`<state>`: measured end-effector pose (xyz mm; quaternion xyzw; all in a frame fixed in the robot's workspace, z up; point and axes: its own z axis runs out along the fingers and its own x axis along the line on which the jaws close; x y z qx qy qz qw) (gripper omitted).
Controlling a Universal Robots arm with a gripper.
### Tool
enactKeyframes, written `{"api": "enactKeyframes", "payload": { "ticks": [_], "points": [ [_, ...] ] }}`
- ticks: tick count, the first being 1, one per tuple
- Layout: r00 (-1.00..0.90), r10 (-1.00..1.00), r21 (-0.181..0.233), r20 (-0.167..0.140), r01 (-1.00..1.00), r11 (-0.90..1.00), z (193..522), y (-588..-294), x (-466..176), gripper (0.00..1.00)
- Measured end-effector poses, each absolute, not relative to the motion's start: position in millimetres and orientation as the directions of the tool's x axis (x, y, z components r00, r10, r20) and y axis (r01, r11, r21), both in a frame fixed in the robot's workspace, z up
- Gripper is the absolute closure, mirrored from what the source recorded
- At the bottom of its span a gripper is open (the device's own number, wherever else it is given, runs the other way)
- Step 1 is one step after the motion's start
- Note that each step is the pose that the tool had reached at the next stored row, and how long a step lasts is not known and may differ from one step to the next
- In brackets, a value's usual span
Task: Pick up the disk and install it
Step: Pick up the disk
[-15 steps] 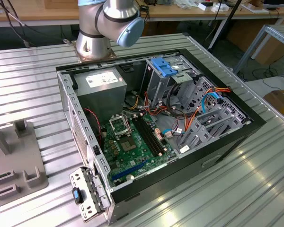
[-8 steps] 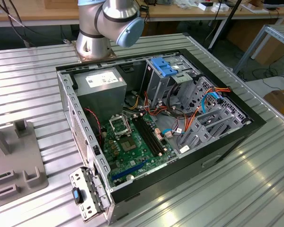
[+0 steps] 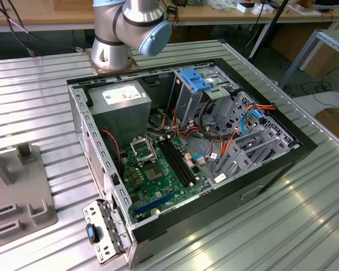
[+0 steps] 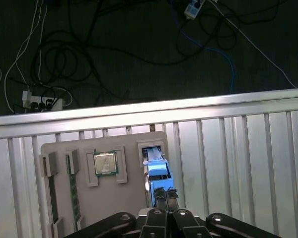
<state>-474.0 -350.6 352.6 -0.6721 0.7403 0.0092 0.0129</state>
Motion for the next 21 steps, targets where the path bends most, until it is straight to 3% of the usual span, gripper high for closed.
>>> {"api": "enactKeyframes", "payload": {
  "ticks": [2,21],
  "points": [
    [-0.096,-0.995,-0.004,-0.032,-0.995,0.096,352.3,-350.6,-474.0,0.58],
    [-0.096,-0.995,-0.004,-0.031,-0.995,0.096,348.0,-350.6,-474.0,0.58]
  ]
}}
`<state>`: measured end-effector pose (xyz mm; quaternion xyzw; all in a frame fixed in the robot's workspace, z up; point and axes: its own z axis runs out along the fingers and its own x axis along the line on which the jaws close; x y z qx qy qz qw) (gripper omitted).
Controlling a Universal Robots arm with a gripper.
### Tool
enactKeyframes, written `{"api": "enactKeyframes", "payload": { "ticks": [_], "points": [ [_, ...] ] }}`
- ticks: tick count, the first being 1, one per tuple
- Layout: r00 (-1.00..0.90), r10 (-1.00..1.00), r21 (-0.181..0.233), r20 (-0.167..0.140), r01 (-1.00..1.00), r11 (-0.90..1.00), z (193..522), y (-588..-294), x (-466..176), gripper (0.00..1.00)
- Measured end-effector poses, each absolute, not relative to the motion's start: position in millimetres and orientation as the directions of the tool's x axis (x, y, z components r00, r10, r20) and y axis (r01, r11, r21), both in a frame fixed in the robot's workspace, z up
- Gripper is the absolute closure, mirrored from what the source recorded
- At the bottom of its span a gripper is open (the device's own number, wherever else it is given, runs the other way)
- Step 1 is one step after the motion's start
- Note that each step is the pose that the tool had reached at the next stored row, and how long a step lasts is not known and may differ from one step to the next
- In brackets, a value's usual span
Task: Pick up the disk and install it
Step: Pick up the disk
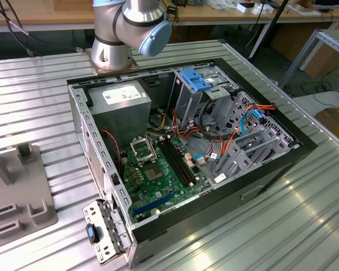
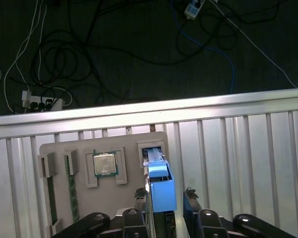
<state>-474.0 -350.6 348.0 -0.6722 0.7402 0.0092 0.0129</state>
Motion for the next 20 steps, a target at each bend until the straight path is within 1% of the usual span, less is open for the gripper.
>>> {"api": "enactKeyframes", "payload": {
  "ticks": [8,20],
  "points": [
    [-0.094,-0.995,-0.004,-0.031,-0.996,0.095,347,-351,-474,0.58],
    [-0.025,-0.999,-0.004,-0.029,-1.000,0.025,337,-351,-474,0.58]
  ]
}}
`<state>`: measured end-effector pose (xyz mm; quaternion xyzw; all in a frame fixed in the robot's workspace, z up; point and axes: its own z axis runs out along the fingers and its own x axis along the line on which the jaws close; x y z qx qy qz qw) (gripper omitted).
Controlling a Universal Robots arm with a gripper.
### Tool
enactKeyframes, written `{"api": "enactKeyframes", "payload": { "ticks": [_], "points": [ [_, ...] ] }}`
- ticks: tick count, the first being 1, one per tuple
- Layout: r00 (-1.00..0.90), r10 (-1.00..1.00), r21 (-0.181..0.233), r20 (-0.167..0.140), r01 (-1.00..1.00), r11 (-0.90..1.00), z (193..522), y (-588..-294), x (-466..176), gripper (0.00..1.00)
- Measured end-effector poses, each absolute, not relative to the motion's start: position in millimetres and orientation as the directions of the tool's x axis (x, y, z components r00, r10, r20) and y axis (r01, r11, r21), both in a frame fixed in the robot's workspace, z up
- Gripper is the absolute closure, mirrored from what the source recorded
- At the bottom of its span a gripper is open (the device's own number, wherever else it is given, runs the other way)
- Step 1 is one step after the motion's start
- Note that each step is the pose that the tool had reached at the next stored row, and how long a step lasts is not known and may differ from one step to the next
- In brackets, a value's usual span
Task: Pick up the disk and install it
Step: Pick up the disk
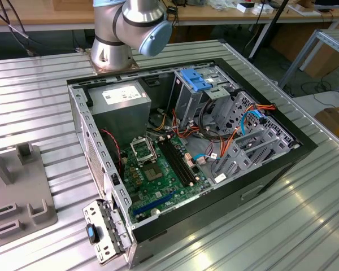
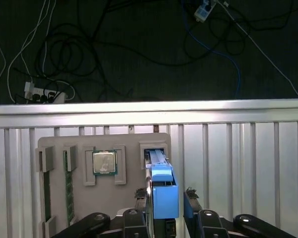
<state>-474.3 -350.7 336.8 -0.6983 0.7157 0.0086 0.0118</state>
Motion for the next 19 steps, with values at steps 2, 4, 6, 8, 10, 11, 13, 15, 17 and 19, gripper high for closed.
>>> {"api": "enactKeyframes", "payload": {
  "ticks": [2,4,6,8,10,11,13,15,17,19],
  "points": [
    [-0.025,-0.999,-0.004,-0.029,-1.000,0.025,337,-351,-474,0.56],
    [-0.024,-0.999,-0.004,-0.029,-1.000,0.025,336,-351,-474,0.50],
    [-0.022,-0.999,-0.005,-0.029,-1.000,0.023,334,-351,-474,0.50],
    [-0.012,-1.000,-0.005,-0.029,-1.000,0.013,329,-351,-474,0.50],
    [-0.006,-1.000,-0.005,-0.029,-1.000,0.007,327,-351,-474,0.50],
    [-0.002,-1.000,-0.005,-0.029,-1.000,0.002,326,-351,-474,0.50],
    [0.005,-1.000,-0.005,-0.029,-1.000,-0.005,324,-351,-474,0.50],
    [0.016,-0.999,-0.005,-0.029,-1.000,-0.016,321,-351,-474,0.50],
    [0.025,-0.999,-0.005,-0.029,-1.000,-0.025,319,-351,-474,0.50],
    [0.036,-0.999,-0.007,-0.029,-0.999,-0.036,317,-351,-474,0.50]
  ]
}}
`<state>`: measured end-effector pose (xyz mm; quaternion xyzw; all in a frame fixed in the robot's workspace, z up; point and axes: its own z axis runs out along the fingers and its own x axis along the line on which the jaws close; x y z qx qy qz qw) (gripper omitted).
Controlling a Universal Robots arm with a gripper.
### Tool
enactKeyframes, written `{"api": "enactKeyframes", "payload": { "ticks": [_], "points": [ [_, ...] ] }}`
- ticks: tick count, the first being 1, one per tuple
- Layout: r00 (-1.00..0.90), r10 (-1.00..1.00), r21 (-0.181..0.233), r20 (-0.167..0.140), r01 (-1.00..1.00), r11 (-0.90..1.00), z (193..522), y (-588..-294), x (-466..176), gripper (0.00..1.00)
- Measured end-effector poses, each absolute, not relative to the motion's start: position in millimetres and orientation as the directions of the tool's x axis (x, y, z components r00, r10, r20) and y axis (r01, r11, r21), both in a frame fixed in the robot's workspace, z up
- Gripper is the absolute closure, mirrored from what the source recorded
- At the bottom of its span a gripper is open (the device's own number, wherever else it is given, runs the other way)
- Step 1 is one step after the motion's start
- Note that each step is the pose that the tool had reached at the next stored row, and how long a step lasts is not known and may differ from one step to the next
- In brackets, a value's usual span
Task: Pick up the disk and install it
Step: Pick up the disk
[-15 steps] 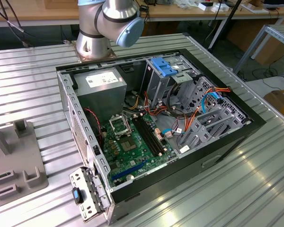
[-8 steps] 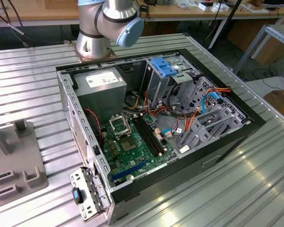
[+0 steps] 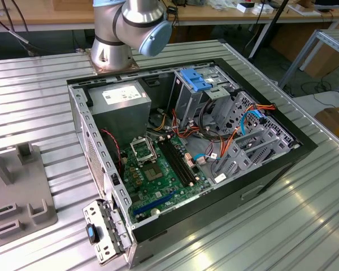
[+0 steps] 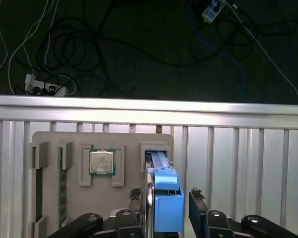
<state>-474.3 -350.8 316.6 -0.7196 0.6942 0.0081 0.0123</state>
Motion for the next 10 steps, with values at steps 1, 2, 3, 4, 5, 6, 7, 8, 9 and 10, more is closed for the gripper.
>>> {"api": "enactKeyframes", "payload": {
  "ticks": [1,2,3,4,5,6,7,8,9,10],
  "points": [
    [0.042,-0.999,-0.007,-0.029,-0.999,-0.042,315.0,-350.8,-474.3,0.50],
    [0.046,-0.999,-0.008,-0.029,-0.999,-0.046,314.1,-350.8,-474.3,0.50],
    [0.050,-0.998,-0.008,-0.029,-0.999,-0.050,313.2,-350.8,-474.3,0.50],
    [0.057,-0.998,-0.009,-0.029,-0.998,-0.057,311.9,-350.8,-474.3,0.50],
    [0.065,-0.997,-0.009,-0.029,-0.998,-0.065,310.7,-350.8,-474.3,0.50],
    [0.068,-0.997,-0.009,-0.029,-0.998,-0.068,310.3,-350.8,-474.3,0.50],
    [0.070,-0.997,-0.009,-0.029,-0.998,-0.070,310.1,-350.8,-474.5,0.50],
    [0.072,-0.997,-0.009,-0.029,-0.997,-0.071,309.7,-350.8,-474.8,0.50],
    [0.072,-0.997,-0.009,-0.029,-0.997,-0.072,309.5,-350.8,-474.9,0.50],
    [0.073,-0.997,-0.010,-0.029,-0.997,-0.073,309.0,-351.3,-475.0,0.50]
  ]
}}
